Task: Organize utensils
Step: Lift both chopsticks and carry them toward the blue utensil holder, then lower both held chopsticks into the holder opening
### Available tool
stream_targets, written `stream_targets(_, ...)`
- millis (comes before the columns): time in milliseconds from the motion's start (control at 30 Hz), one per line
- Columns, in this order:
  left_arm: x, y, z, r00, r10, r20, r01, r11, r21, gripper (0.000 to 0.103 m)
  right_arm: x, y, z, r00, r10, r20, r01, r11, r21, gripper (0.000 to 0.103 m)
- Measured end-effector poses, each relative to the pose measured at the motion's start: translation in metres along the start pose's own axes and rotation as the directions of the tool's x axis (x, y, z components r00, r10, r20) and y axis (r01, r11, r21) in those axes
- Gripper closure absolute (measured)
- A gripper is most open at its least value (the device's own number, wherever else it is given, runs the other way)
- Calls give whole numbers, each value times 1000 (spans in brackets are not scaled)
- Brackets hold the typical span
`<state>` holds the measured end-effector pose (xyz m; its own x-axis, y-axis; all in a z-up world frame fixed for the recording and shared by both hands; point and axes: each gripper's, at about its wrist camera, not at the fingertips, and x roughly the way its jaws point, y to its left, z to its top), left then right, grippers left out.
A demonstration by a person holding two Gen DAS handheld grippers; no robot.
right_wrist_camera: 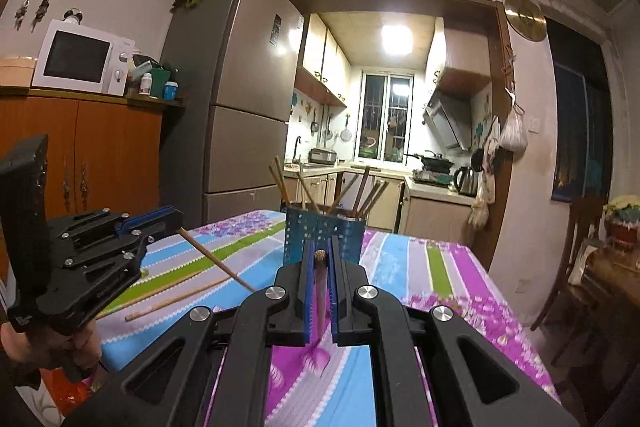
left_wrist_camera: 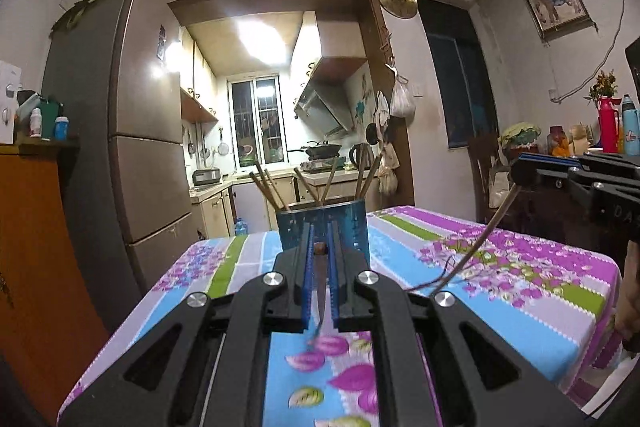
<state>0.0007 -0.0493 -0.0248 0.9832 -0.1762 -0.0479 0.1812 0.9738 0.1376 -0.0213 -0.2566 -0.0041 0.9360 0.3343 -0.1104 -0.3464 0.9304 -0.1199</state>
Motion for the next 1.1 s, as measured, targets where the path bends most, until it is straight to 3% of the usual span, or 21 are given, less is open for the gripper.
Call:
stream_targets(500, 42, 34, 45, 997, -65, -29, 64, 998, -28, 98, 38, -27, 39, 997, 63, -37, -63, 998, 14, 95)
stream_targets(1100, 89, 59, 125, 982, -121, -146, 115, 992, -49, 98, 87, -51, 110, 991, 110, -74, -107, 993, 47, 95)
